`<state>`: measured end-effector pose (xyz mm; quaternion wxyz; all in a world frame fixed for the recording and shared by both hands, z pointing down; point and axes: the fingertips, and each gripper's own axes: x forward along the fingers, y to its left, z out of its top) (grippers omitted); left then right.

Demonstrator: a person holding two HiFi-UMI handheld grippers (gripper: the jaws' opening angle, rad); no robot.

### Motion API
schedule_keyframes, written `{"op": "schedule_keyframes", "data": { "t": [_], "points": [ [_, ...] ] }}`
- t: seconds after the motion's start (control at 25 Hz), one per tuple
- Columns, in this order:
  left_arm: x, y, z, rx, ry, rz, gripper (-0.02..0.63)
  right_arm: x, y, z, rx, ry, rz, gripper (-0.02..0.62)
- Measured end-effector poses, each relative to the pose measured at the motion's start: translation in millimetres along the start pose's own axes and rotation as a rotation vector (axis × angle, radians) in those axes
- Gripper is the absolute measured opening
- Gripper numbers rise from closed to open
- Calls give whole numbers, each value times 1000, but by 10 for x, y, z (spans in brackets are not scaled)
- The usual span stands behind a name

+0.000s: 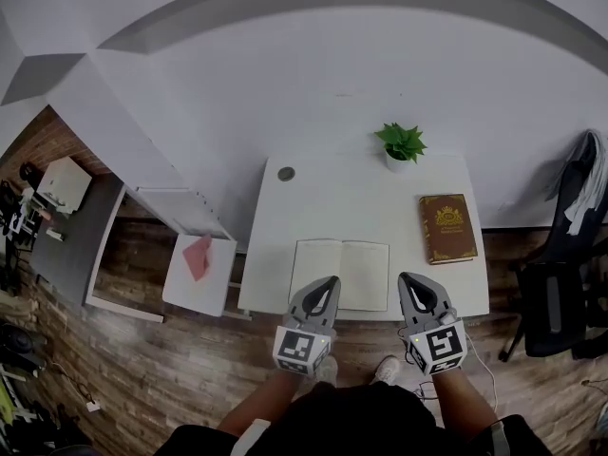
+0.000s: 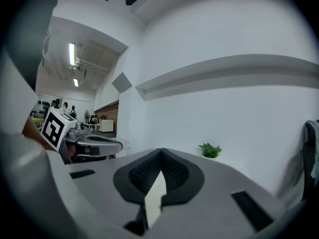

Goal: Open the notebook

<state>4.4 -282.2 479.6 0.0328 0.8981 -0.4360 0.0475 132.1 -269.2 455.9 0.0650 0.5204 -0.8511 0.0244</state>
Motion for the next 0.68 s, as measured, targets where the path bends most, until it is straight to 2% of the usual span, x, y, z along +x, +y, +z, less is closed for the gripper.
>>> {"op": "schedule_keyframes", "data": {
  "t": [0.2,0.68],
  "points": [
    [7,24,59,24,-19,15,8,-39,-49,56,-1,-22,-9,2],
    [-12,11,-59,7,21,14,8,-58,9,113,-17,-52,6,2]
  ]
}}
